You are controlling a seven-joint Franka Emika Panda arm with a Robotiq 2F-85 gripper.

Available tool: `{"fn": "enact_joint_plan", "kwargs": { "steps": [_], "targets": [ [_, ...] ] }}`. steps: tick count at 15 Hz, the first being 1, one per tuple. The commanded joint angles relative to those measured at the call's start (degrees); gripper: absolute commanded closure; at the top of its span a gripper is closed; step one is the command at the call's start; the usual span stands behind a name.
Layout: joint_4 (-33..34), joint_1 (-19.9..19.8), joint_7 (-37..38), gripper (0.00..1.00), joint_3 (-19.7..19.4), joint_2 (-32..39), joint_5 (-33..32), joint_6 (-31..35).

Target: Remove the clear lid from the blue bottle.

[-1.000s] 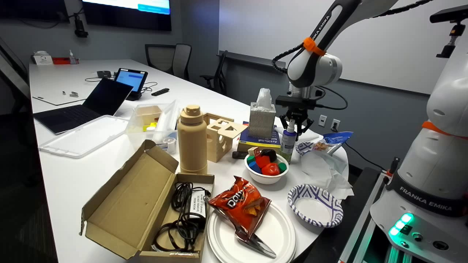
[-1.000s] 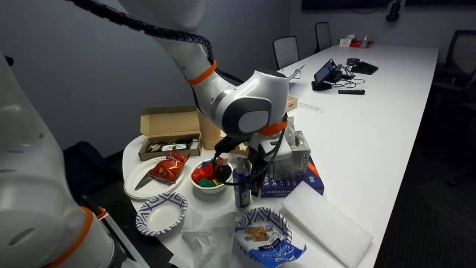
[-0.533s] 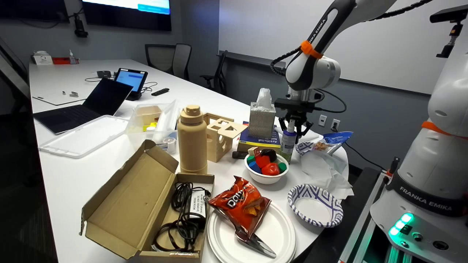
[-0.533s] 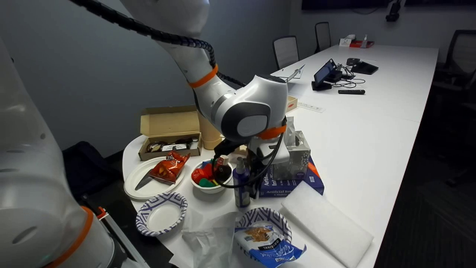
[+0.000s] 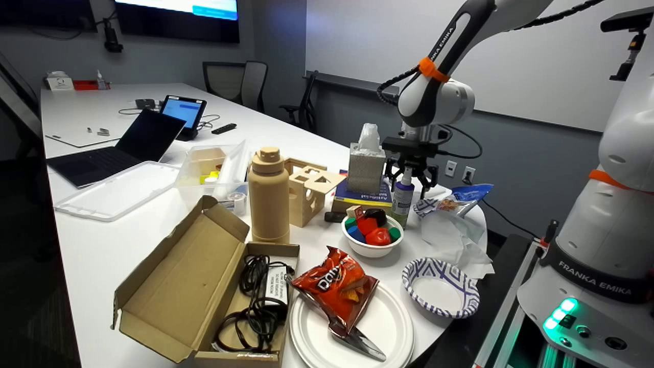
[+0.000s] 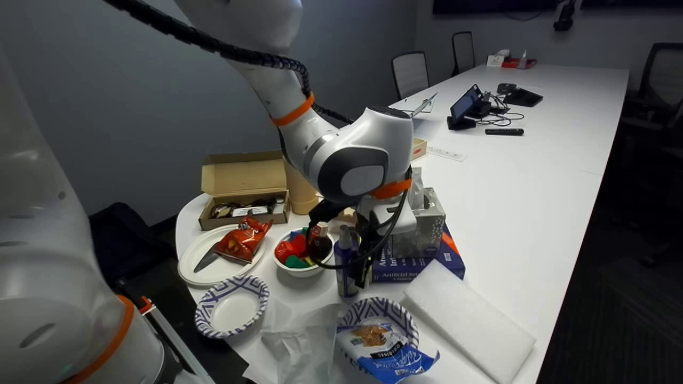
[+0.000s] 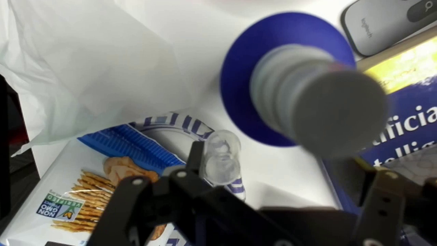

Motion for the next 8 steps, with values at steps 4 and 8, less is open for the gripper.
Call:
{"fn": "enact_joint_plan", "kwargs": {
  "steps": [4,8],
  "targets": [
    [0.7,1.6,-2.4,0.0,-0.5,1.6,3.5,2.3],
    [0.9,2.0,-3.6,0.0,-0.5,3.5,4.6,4.6]
  ]
}}
